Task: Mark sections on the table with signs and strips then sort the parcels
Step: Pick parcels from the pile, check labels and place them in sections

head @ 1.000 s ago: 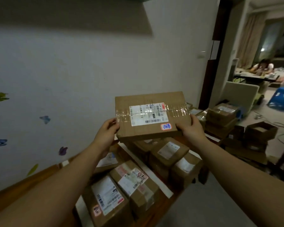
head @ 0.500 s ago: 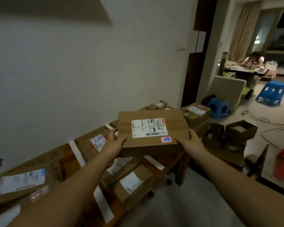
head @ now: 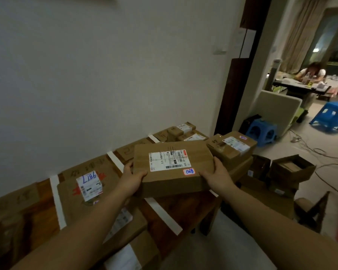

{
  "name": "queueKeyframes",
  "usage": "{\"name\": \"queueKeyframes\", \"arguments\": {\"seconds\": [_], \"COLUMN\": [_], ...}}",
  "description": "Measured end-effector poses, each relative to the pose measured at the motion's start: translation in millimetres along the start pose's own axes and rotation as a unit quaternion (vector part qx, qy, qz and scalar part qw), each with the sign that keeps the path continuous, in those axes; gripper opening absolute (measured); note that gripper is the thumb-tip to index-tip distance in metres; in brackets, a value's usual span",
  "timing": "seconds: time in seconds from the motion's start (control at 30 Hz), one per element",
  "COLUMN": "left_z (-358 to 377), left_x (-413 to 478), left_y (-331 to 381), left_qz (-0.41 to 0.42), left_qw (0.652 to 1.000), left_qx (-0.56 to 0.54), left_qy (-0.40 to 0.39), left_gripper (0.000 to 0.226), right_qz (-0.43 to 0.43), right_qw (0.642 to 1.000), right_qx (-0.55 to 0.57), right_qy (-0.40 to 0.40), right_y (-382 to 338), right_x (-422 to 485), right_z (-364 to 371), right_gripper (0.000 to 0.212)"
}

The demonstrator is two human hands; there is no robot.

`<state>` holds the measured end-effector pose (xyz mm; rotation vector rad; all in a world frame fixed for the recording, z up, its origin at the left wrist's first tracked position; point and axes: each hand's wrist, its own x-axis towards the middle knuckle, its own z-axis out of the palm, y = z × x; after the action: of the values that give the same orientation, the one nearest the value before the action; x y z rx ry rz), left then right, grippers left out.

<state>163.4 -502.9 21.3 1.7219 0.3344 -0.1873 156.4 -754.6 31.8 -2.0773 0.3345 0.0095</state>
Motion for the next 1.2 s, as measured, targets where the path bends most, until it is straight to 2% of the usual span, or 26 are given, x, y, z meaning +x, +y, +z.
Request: {"name": "queueKeyframes", "arguments": {"seconds": [0.27, 0.4, 0.57, 0.77, 1.0, 1.2], "left_z": [18, 47, 96, 135, 144, 147], "left_x": [35, 34, 22, 23, 38, 49], "left_y": [-6, -15, -24, -41, -54, -68], "left_qz": [-0.064, -0.1, -0.146, -0.162, -0.168, -0.179], "left_qw": [0.997, 0.991, 0.977, 0.961, 0.961, 0.961], "left_qx": [-0.005, -0.011, -0.06, -0.13, -0.118, -0.103], "left_qy": [0.05, 0.085, 0.146, 0.182, 0.184, 0.183], "left_gripper": [0.068, 0.06, 0.054, 0.056, 0.06, 0.065], "right_qz": [-0.017, -0.032, -0.081, -0.124, -0.167, -0.155], "right_qw": [0.989, 0.973, 0.951, 0.933, 0.913, 0.903], "right_qx": [-0.101, -0.158, -0.197, -0.227, -0.265, -0.288], "right_qy": [-0.105, -0.164, -0.225, -0.25, -0.261, -0.279], "right_y": [5, 17, 39, 61, 81, 90], "right_x": [88, 126, 160, 174, 181, 188], "right_z": [11, 8, -5, -22, -16, -4], "right_gripper": [0.072, 0.068, 0.073, 0.065, 0.051, 0.055]}}
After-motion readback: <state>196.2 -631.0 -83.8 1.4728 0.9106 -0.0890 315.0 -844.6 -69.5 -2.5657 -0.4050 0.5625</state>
